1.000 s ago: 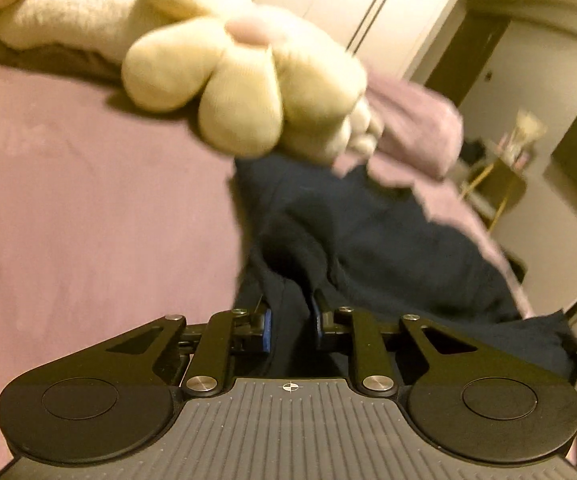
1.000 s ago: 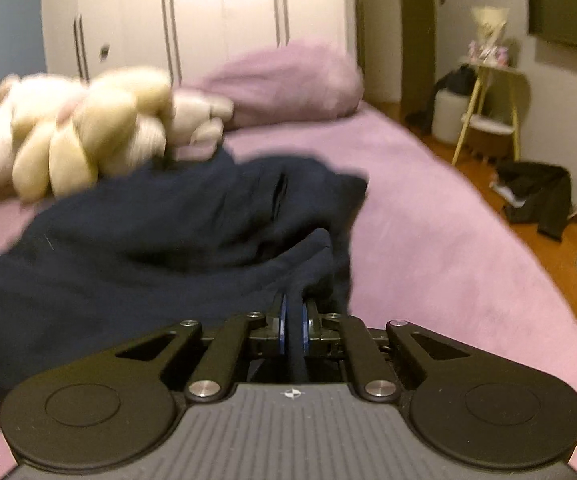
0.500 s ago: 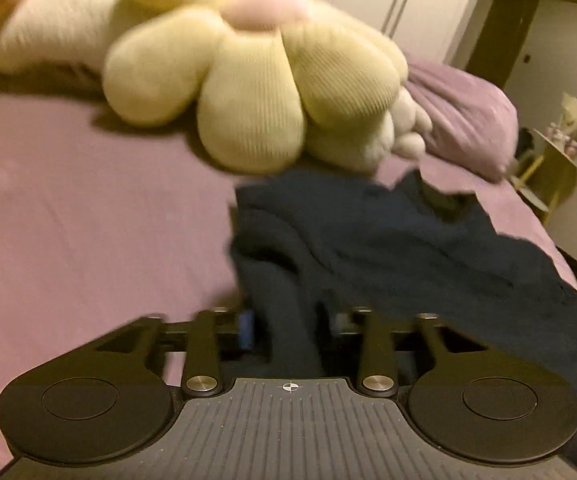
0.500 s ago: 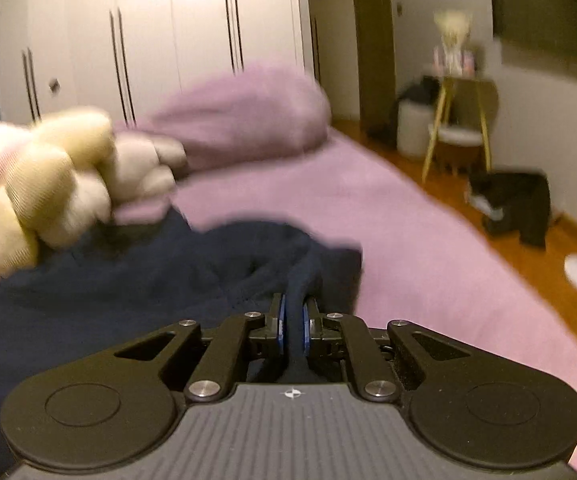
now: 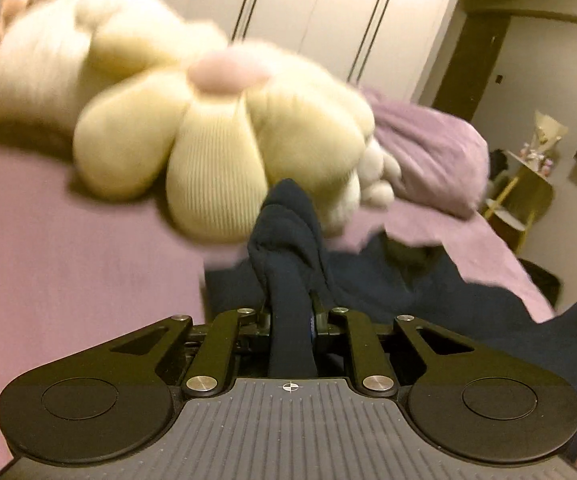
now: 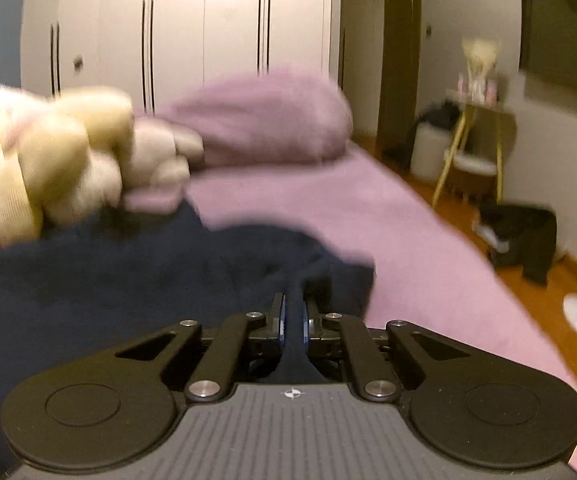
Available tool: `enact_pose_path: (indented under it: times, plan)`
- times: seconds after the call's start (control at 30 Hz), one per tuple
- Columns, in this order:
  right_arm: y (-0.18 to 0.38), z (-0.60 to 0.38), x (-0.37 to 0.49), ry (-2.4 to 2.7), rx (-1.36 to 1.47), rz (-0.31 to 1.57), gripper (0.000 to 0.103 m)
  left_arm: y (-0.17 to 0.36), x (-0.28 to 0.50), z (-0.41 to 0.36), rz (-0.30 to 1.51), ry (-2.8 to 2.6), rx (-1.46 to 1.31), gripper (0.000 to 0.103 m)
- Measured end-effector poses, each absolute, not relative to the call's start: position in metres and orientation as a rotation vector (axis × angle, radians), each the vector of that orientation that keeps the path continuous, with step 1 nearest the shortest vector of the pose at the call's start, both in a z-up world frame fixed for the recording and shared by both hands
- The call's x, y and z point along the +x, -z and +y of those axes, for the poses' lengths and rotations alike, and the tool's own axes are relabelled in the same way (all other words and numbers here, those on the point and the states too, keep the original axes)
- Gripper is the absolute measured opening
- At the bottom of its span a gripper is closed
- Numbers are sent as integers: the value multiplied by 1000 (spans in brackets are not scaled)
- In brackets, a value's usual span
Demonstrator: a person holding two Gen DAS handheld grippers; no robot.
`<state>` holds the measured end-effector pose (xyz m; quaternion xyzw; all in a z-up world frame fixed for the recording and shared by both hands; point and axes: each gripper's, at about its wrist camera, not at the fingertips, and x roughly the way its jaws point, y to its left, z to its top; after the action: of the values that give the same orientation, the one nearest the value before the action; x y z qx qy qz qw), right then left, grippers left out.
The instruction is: Fold large clothes
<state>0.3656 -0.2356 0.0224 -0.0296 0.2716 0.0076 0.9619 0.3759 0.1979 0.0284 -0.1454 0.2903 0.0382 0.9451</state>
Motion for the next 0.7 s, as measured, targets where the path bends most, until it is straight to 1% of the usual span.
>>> enact_pose_path:
  times: [0.1, 0.2, 0.3, 0.37, 0.4, 0.43, 0.5, 0.53, 0.57, 0.6, 0.67, 0.7]
  plan:
    - [-44, -225, 399, 12, -62, 494, 7, -46, 423, 195, 521, -151, -228, 17]
    - [-57, -217, 454, 83, -30, 457, 7, -44, 467, 189, 449, -233, -213, 18]
    - [-55, -210, 507, 166, -8, 435, 8, -14, 504, 175, 461, -317, -181, 19]
    - [-38, -205, 536, 212, -4, 470, 8, 18, 519, 169, 485, -350, -166, 21]
    - [-25, -203, 548, 237, -23, 492, 8, 32, 523, 167, 499, -369, -150, 23]
    - [-12, -201, 556, 253, -38, 511, 8, 46, 527, 167, 513, -386, -130, 28]
    - [17, -202, 568, 280, -58, 555, 8, 74, 529, 169, 551, -400, -109, 32]
    - [30, -203, 571, 298, -81, 566, 8, 85, 528, 175, 564, -392, -138, 39]
    - [41, -204, 573, 310, -102, 573, 8, 94, 527, 181, 570, -400, -180, 44]
    - [51, -208, 574, 323, -99, 580, 8, 99, 527, 185, 569, -400, -207, 45]
    - [68, -219, 579, 338, -36, 624, 8, 104, 529, 189, 571, -395, -233, 51]
    - [76, -223, 579, 344, -12, 638, 8, 105, 530, 192, 571, -391, -250, 52]
